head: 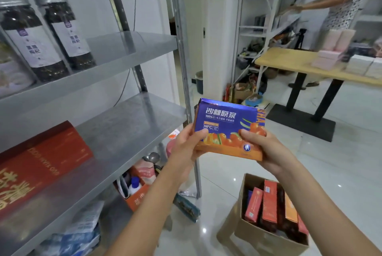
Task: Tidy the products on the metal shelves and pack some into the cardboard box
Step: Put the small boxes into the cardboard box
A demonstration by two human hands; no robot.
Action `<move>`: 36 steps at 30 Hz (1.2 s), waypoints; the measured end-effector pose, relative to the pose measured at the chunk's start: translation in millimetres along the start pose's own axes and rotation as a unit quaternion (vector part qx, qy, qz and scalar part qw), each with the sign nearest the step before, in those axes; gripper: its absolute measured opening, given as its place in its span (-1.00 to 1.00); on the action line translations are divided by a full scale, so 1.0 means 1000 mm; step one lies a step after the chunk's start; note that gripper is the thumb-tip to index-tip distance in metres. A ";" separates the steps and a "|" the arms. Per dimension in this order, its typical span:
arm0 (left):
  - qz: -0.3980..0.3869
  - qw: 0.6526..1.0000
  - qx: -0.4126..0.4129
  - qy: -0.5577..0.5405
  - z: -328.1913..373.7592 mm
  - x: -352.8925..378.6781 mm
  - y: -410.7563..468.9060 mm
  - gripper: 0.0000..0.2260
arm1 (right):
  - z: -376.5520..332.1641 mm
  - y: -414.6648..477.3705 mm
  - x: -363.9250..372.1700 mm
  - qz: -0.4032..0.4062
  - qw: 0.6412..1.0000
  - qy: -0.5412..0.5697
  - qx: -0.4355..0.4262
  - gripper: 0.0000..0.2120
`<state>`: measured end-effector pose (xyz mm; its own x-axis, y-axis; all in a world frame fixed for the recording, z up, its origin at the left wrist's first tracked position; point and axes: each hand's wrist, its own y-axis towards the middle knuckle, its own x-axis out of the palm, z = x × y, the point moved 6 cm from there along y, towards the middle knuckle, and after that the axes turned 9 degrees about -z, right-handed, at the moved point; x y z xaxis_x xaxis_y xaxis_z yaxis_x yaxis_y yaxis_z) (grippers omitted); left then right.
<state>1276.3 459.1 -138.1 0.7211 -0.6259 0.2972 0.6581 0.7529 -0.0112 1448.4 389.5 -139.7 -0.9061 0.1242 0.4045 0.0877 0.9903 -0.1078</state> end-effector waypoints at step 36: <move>-0.216 0.963 -0.045 0.151 -0.041 0.024 0.043 -0.46 | -0.021 -0.018 -0.045 0.110 0.776 -0.605 -0.137 -0.02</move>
<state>1330.8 468.4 -170.7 0.3963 -0.9181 0.0009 0.9175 0.3961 -0.0352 1495.9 367.5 -137.0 -0.5673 0.3072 -0.7641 0.2299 0.9500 0.2113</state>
